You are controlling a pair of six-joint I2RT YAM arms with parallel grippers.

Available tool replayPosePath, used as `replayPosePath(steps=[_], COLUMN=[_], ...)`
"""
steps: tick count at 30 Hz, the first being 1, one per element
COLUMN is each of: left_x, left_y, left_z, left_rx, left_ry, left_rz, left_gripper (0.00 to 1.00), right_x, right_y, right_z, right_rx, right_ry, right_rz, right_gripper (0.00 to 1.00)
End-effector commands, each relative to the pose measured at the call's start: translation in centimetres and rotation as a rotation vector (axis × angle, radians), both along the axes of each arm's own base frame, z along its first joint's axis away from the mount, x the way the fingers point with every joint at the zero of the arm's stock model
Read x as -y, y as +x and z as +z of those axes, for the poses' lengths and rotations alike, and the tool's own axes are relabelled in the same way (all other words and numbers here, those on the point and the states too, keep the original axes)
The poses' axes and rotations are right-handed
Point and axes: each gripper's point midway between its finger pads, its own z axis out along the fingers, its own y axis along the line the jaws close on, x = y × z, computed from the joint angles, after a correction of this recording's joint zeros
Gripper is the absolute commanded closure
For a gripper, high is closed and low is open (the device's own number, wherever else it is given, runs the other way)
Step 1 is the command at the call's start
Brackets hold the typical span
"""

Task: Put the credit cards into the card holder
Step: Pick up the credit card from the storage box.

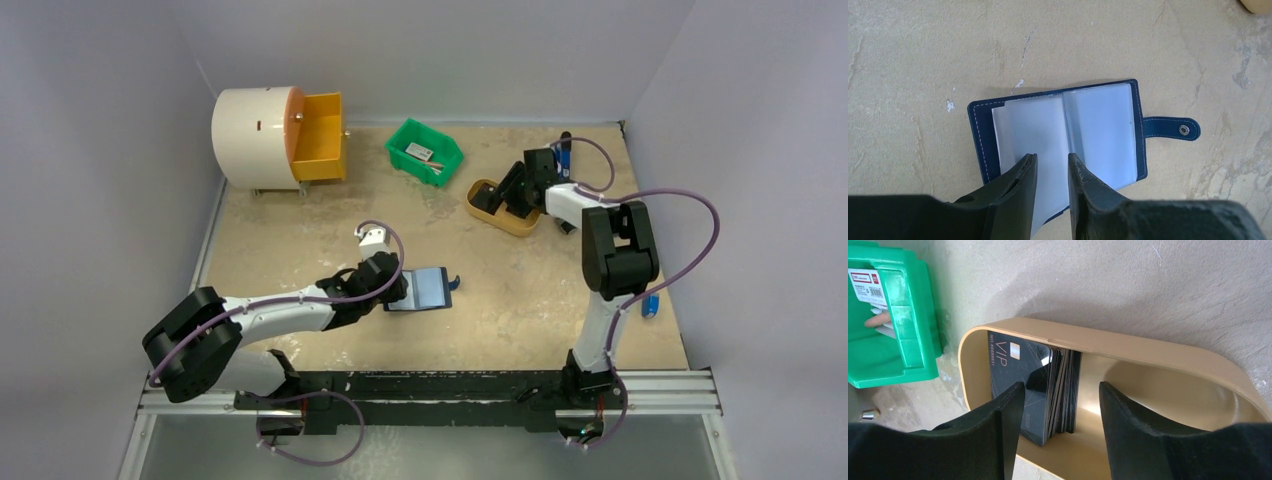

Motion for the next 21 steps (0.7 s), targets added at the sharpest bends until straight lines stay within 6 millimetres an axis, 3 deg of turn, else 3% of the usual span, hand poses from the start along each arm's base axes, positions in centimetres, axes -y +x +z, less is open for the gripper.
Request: replayPosePath(steps=[1, 12, 21], left_x=[0.4, 0.5, 0.7], left_y=[0.8, 0.9, 1.0], left_z=[1.7, 1.8, 1.6], left_rx=[0.047, 0.047, 0.041], left_ry=[-0.030, -0.016, -0.016], left_rz=[0.016, 0.014, 0.015], left_gripper=[0.72, 0.72, 0.72], right_x=[-0.2, -0.5, -0.5], right_y=[1.1, -0.2, -0.9], right_z=[1.4, 0.8, 1.0], right_rx=[0.028, 0.013, 0.018], right_ry=[0.003, 0.017, 0.031], right_rz=[-0.003, 0.024, 0.023], right_gripper=[0.42, 0.56, 0.61])
